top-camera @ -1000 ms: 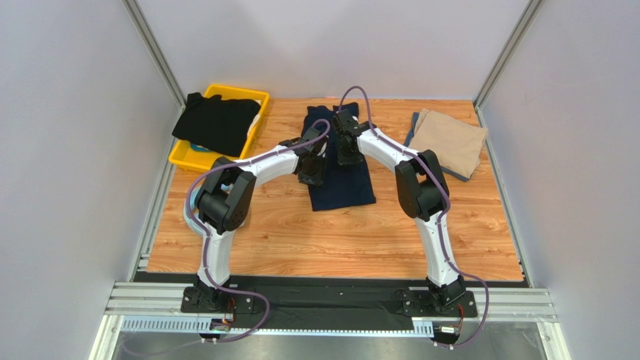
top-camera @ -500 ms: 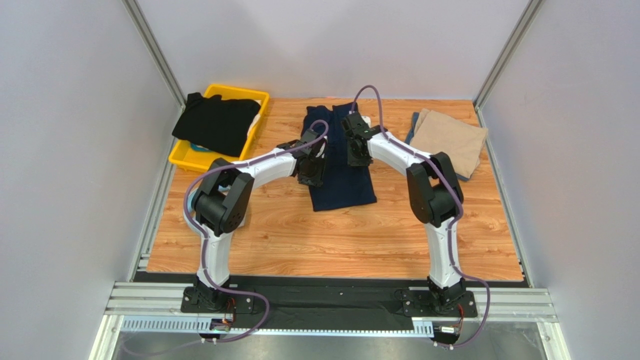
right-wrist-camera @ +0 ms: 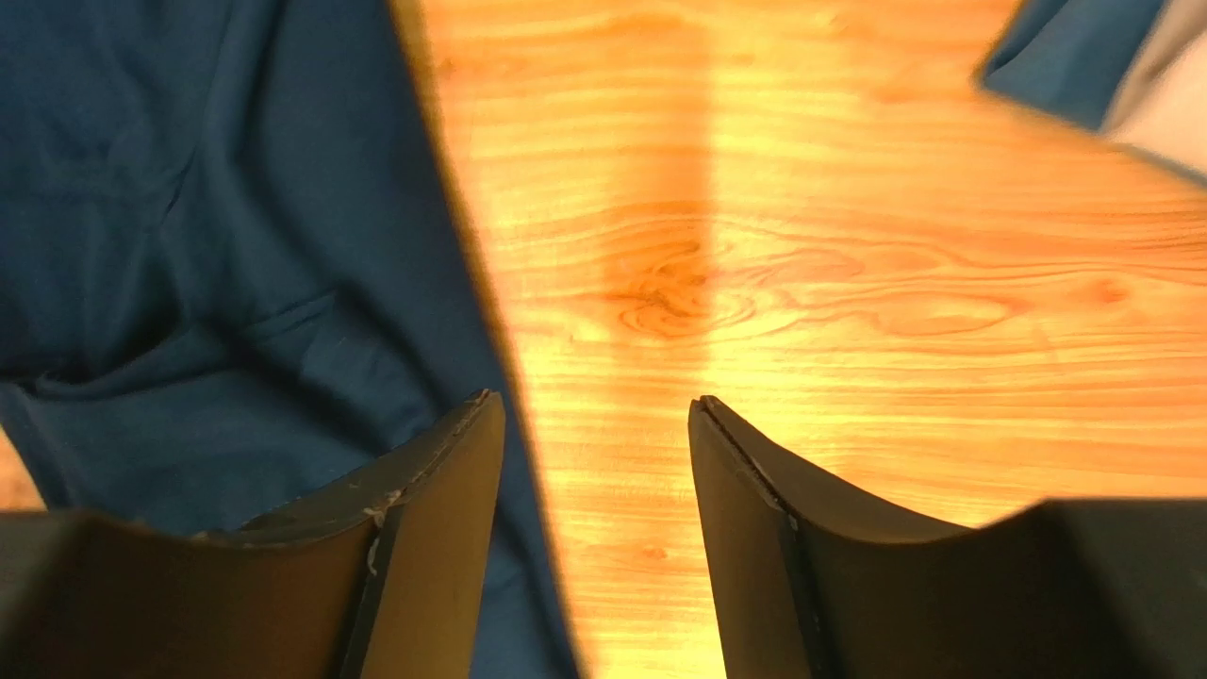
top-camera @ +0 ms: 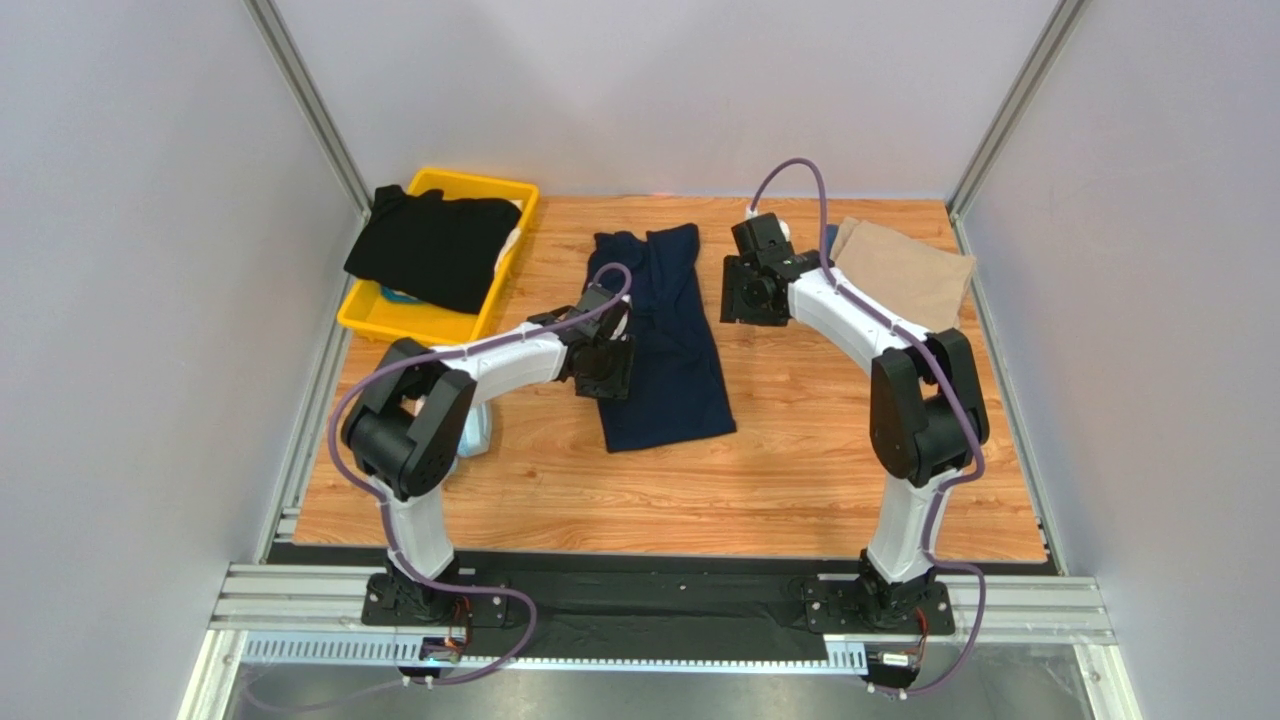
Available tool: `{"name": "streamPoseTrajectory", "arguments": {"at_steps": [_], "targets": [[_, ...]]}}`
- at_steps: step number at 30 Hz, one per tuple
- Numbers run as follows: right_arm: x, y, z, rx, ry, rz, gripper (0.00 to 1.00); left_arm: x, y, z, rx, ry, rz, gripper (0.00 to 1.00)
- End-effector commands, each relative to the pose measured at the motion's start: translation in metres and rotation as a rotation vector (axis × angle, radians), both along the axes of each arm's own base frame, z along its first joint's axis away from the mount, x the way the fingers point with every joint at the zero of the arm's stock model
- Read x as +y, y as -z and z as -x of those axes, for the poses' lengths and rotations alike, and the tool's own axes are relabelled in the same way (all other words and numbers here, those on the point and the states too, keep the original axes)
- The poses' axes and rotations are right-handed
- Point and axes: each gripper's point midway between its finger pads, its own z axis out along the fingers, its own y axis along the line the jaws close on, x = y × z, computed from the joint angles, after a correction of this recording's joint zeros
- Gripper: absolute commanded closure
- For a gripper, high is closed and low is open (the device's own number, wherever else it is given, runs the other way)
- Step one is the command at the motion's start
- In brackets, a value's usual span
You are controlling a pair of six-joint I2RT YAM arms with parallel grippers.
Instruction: Fold and stack the t-shirts
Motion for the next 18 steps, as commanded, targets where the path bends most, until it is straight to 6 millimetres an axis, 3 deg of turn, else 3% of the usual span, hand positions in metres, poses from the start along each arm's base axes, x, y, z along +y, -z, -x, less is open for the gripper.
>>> {"name": "streamPoseTrajectory", "arguments": {"at_steps": [1,5,7,10,11,15,18], "targets": [[0.001,-0.007,0.004,-0.003,-0.032,-0.142,0.42,0.020,-0.006,0.032,0.049,-0.006,-0.026,0.45],[0.021,0.010,0.030,0.080,-0.100,-0.263,0.41,0.028,-0.018,0.039,0.018,-0.003,-0.020,0.43],[0.031,0.022,0.048,0.125,-0.121,-0.338,0.41,0.034,-0.014,0.048,0.033,-0.005,-0.027,0.43],[0.039,0.026,0.063,0.139,-0.140,-0.376,0.43,0.041,-0.020,0.057,0.022,-0.025,-0.019,0.43],[0.039,0.037,0.076,0.171,-0.144,-0.374,0.43,0.042,-0.031,0.057,-0.008,-0.028,-0.001,0.43],[0.043,0.047,0.092,0.191,-0.171,-0.393,0.43,0.050,-0.045,0.064,-0.032,-0.031,0.024,0.41],[0.048,0.055,0.098,0.224,-0.184,-0.421,0.43,0.056,-0.037,0.068,-0.010,-0.031,0.019,0.41]]}}
